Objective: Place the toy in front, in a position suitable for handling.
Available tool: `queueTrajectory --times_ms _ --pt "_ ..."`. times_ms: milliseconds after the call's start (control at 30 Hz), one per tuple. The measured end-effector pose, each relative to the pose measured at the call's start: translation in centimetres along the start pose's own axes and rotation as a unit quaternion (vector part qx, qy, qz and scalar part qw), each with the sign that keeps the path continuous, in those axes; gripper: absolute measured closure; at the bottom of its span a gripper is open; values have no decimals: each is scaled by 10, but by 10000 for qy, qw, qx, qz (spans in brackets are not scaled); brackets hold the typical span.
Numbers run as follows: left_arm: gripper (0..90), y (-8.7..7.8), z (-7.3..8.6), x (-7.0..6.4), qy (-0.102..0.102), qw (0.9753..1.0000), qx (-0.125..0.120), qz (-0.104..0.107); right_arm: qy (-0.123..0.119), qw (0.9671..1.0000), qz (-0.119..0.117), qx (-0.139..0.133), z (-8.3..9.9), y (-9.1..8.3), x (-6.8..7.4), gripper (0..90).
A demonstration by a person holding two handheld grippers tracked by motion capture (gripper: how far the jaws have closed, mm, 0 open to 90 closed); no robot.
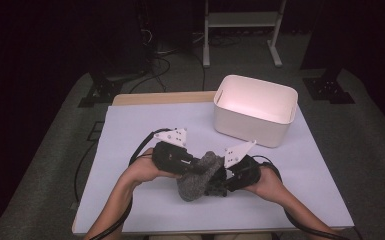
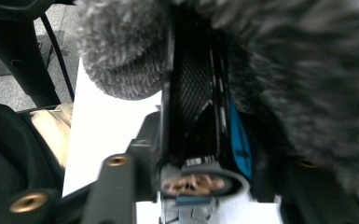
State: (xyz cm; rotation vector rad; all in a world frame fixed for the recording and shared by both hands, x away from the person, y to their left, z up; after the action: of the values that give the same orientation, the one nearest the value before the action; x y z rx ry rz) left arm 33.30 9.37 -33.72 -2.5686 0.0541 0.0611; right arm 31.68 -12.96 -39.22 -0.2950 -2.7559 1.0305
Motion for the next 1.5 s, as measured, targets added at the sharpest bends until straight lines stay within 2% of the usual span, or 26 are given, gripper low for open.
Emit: queueTrajectory --times_ms 167,233,300,433,533,633,700,733,900,1033,1200,1300,1500 --pt "776 -7 0 2 -59 10000 25 -63 -101 9999 44 22 -6 3 1 562" --pt "776 -10 -1 2 -43 9999 79 -121 -137 9998 -11 -132 -11 5 1 573" --pt "776 -15 -5 2 -28 9997 203 -162 -214 9996 -9 -162 -17 7 2 578" --pt "775 -25 -11 -1 24 9992 306 -238 -249 9991 -152 -295 -26 21 4 578" --pt "775 -27 -7 -1 -8 9985 418 -354 -264 9988 -258 -308 -31 28 7 577" --pt "776 -27 -1 -1 -58 9991 296 -301 -224 9990 -281 -250 -32 28 8 565" --pt "775 -26 2 0 -104 9994 179 -270 -184 9989 -308 -318 -31 21 7 555" --pt "775 -26 3 1 -122 9995 140 -273 -131 9987 -318 -366 -30 16 6 614" --pt "774 -17 7 3 -149 9998 -26 -150 -240 9988 -249 -352 -21 2 7 628" --pt "774 -12 10 4 -162 9997 -108 -142 -211 9989 -213 -359 -13 -3 6 628" --pt "774 1 16 6 -272 9996 96 -63 -80 9992 -209 -320 -4 -9 2 627" --pt "772 8 19 6 -264 9992 287 -47 -80 9993 -160 -339 2 -12 2 627" --pt "769 30 31 8 -343 9959 826 -98 37 9992 -70 -387 18 -20 -2 626"
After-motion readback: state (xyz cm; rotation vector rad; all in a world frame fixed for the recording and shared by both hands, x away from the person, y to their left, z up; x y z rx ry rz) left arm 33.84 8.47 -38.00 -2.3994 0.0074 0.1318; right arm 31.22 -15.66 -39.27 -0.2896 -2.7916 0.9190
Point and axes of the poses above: each handheld gripper's, and its own axes: y roughly forward along the jaws, z roughly out of its underside, x roughly to its left, the point moved 1 cm from there along y, roughly forward along the jaws, and after that the axes turned 7 degrees about y, right-handed, at the moved point
